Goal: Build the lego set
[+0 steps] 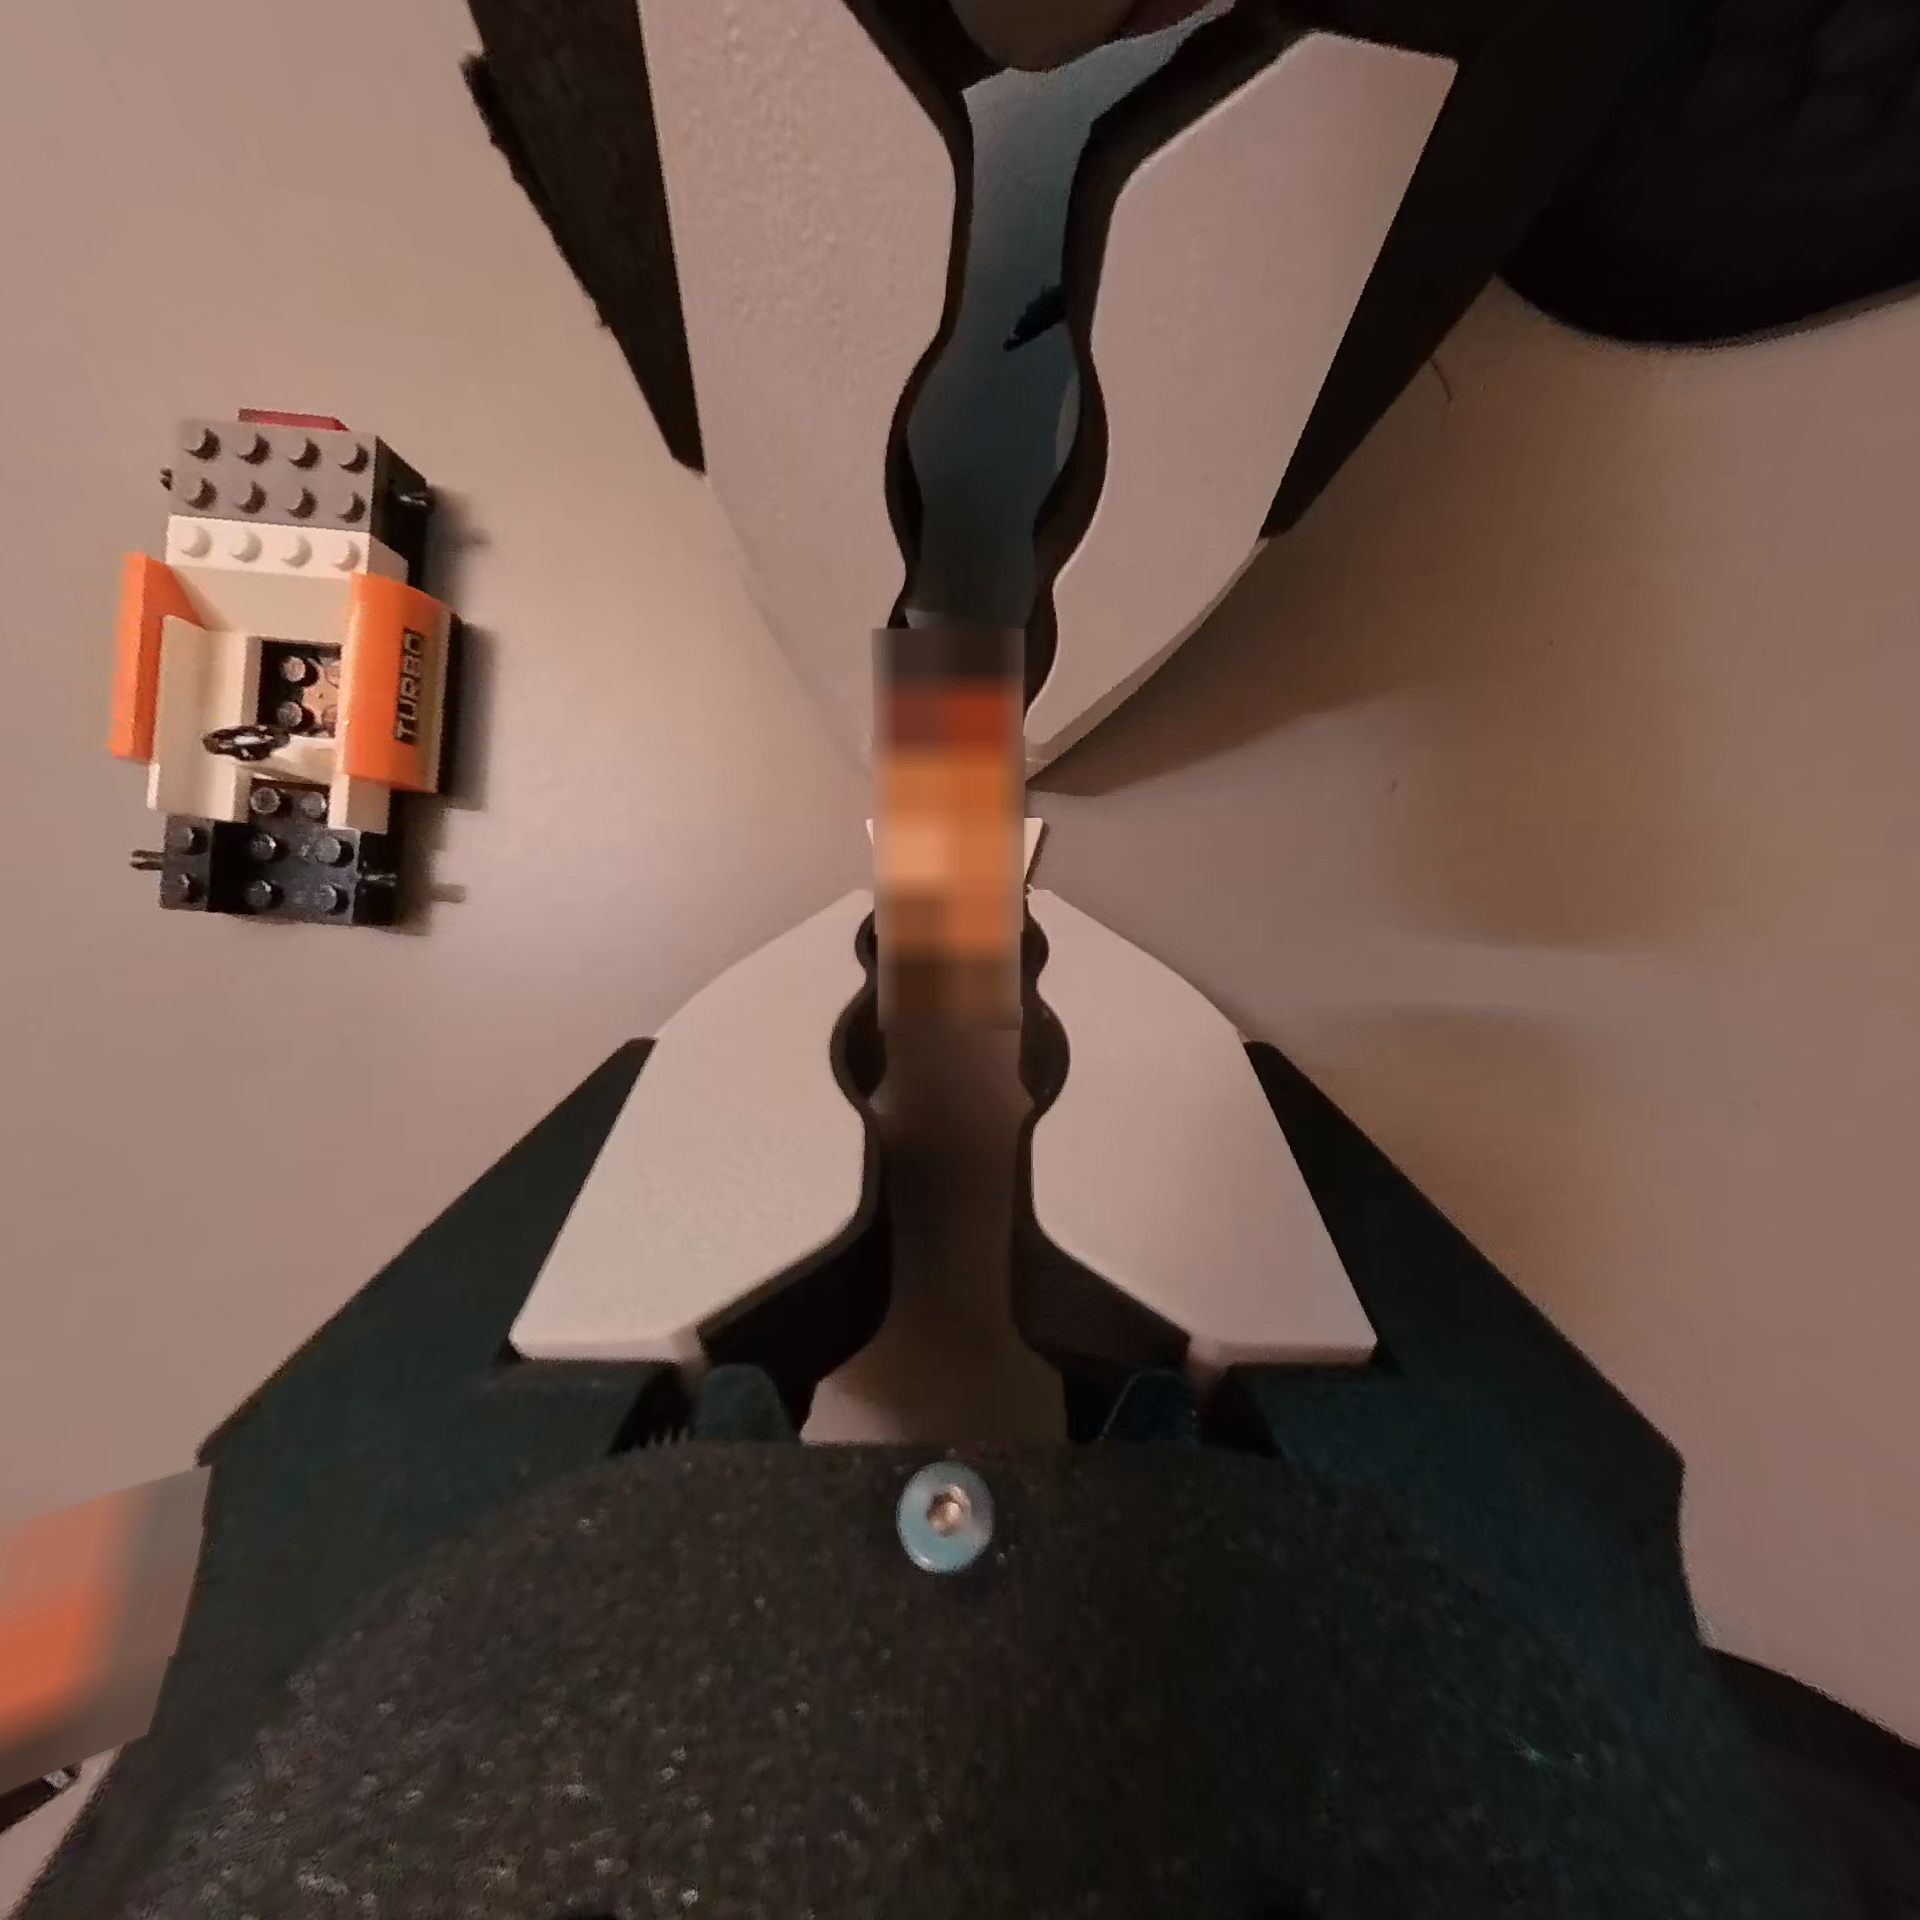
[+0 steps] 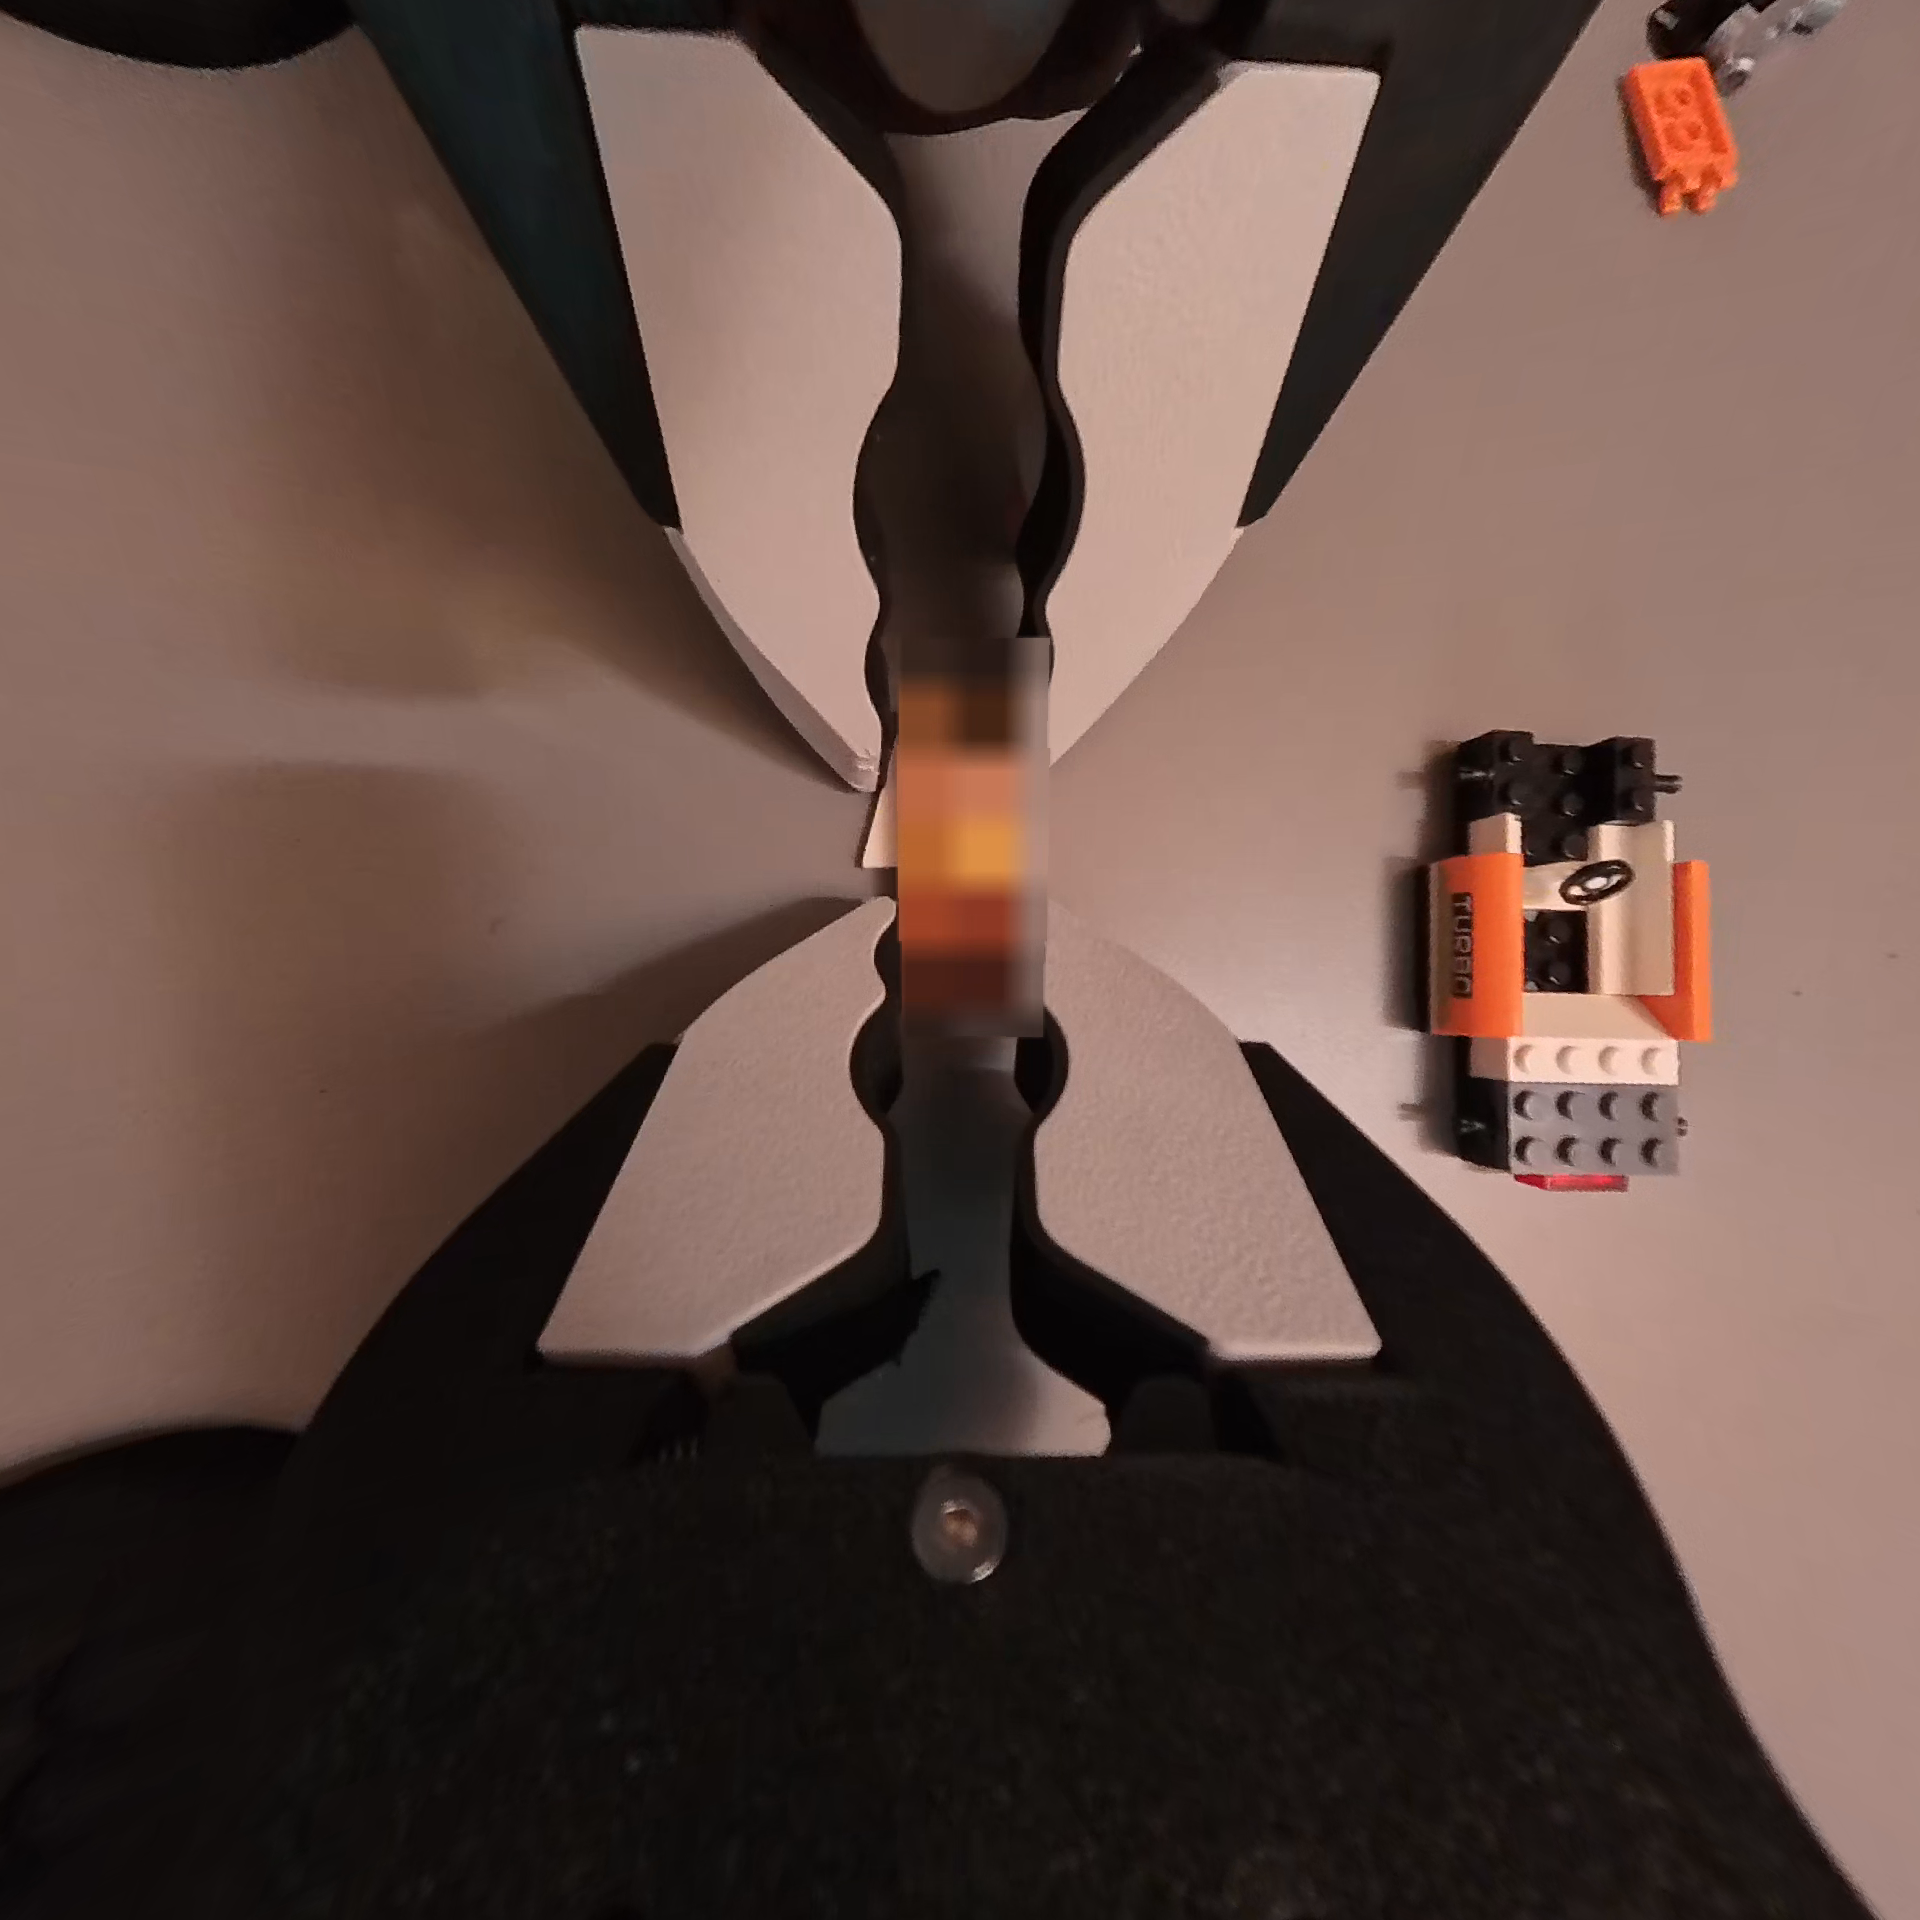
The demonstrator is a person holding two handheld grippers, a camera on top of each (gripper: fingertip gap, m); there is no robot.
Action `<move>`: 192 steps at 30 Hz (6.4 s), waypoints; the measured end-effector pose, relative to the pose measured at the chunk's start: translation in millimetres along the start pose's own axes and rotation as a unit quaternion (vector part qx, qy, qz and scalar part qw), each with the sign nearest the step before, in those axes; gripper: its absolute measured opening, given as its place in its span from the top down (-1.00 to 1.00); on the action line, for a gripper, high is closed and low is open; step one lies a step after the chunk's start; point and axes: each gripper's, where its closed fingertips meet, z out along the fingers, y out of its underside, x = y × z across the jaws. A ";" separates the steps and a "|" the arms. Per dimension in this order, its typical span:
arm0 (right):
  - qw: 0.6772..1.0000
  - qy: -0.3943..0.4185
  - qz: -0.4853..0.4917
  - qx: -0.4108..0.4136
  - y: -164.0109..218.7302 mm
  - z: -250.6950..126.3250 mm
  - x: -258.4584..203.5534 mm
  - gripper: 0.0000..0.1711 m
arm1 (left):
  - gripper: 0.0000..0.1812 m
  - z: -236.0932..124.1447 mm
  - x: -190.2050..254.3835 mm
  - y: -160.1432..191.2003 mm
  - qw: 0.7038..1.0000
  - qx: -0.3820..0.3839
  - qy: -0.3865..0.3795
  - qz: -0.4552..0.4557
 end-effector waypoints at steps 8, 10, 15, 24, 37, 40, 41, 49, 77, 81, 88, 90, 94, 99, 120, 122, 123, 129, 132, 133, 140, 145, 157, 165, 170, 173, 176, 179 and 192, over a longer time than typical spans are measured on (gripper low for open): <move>1.000 -0.004 -0.006 -0.004 4.6 -3.7 -2.4 0.80 | 0.78 -2.0 2.8 -0.9 1.000 0.019 -0.002 0.010; 1.000 -0.003 -0.006 -0.003 3.8 -4.4 -2.7 0.81 | 0.78 -3.2 2.3 -3.8 0.999 0.032 -0.003 0.005; 1.000 0.001 -0.010 -0.003 1.9 -8.3 -2.5 0.81 | 0.78 -6.4 1.7 -8.6 0.999 0.054 -0.005 0.000; 1.000 0.001 -0.008 -0.009 1.2 -9.9 -2.9 0.81 | 0.78 -5.7 3.2 -10.0 0.998 0.068 -0.005 0.001; 1.000 -0.001 -0.012 -0.014 -0.3 -5.8 -6.2 0.81 | 0.78 -1.8 5.2 -4.4 0.999 0.054 -0.007 0.005; 1.000 -0.001 -0.015 -0.019 -0.6 -5.2 -6.3 0.81 | 0.78 -1.9 4.6 -4.1 0.999 0.050 -0.010 0.009; 1.000 -0.002 -0.015 -0.019 -0.8 -5.1 -6.2 0.81 | 0.78 -2.1 4.6 -4.3 0.999 0.051 -0.010 0.008; 1.000 -0.009 -0.001 -0.011 -0.9 -4.0 -6.7 0.80 | 0.78 -1.0 5.1 -3.3 0.999 0.053 -0.008 0.008; 0.964 -0.205 0.169 0.028 -17.3 1.9 -2.5 0.68 | 0.78 -3.7 10.6 -7.1 0.994 0.083 -0.045 0.052; 0.961 -0.220 0.164 0.027 -19.6 -0.3 -8.4 0.74 | 0.79 -6.3 11.7 -10.5 0.992 0.097 -0.056 0.064; 0.950 -0.252 0.180 0.031 -27.9 -14.6 -11.2 0.77 | 0.80 -22.0 15.3 -23.5 0.982 0.128 -0.093 0.105; 0.948 -0.259 0.182 0.032 -29.0 -17.2 -12.8 0.77 | 0.80 -23.7 17.5 -25.8 0.979 0.134 -0.101 0.115; 0.943 -0.275 0.181 0.051 -30.2 -20.2 -17.0 0.78 | 0.80 -25.4 22.6 -28.0 0.974 0.146 -0.105 0.134; 0.922 -0.302 0.211 0.120 -37.3 -30.6 -16.8 0.81 | 0.80 -33.9 25.7 -34.0 0.963 0.178 -0.120 0.165; 0.905 -0.348 0.121 0.213 -49.8 -54.5 -45.2 0.87 | 0.81 -46.6 49.0 -53.4 0.929 0.245 -0.128 0.248; 0.904 -0.347 0.129 0.215 -50.6 -55.5 -43.4 0.87 | 0.81 -48.0 47.0 -53.9 0.928 0.246 -0.132 0.247; 0.903 -0.344 0.134 0.220 -51.2 -56.2 -41.6 0.88 | 0.82 -49.6 45.6 -54.2 0.927 0.248 -0.135 0.246; 0.895 -0.316 0.151 0.278 -57.7 -70.2 -32.2 0.91 | 0.73 -65.5 33.0 -51.8 0.938 0.267 -0.135 0.174; 0.894 -0.280 0.145 0.319 -65.5 -78.8 -26.4 0.91 | 0.64 -65.9 38.2 -53.3 0.954 0.290 -0.054 0.060; 0.895 -0.263 0.138 0.333 -68.7 -81.3 -24.6 0.91 | 0.63 -67.9 39.3 -56.7 0.952 0.303 -0.030 0.025; 0.893 -0.171 0.097 0.405 -86.7 -97.0 -19.9 0.91 | 0.80 -88.6 30.2 -79.3 0.928 0.365 0.023 -0.064; 0.877 -0.135 0.094 0.451 -93.0 -109.2 -16.5 0.91 | 0.84 -91.7 29.8 -88.5 0.925 0.371 0.021 -0.074; 0.869 -0.075 0.062 0.486 -94.2 -120.8 -17.4 0.88 | 0.88 -99.1 30.7 -94.3 0.945 0.325 0.014 -0.046; 0.911 -0.066 -0.010 0.406 -90.5 -113.1 -30.1 0.88 | 0.88 -93.9 40.7 -87.2 0.963 0.267 0.017 0.015; 0.921 -0.062 -0.014 0.384 -91.0 -108.8 -33.1 0.90 | 0.87 -93.2 43.1 -82.3 0.974 0.223 0.013 0.038; 0.922 -0.058 -0.009 0.383 -92.1 -108.5 -32.4 0.90 | 0.87 -94.0 42.1 -81.6 0.975 0.219 0.013 0.040; 0.924 -0.052 -0.007 0.379 -92.0 -107.2 -32.2 0.90 | 0.87 -93.1 42.3 -81.1 0.974 0.224 0.022 0.026; 0.920 -0.052 0.011 0.389 -92.2 -107.0 -29.6 0.90 | 0.87 -92.4 39.0 -81.5 0.972 0.234 0.014 0.016; 0.933 -0.014 -0.028 0.357 -86.7 -95.3 -39.0 0.88 | 0.87 -82.7 45.8 -70.5 0.974 0.223 0.005 0.033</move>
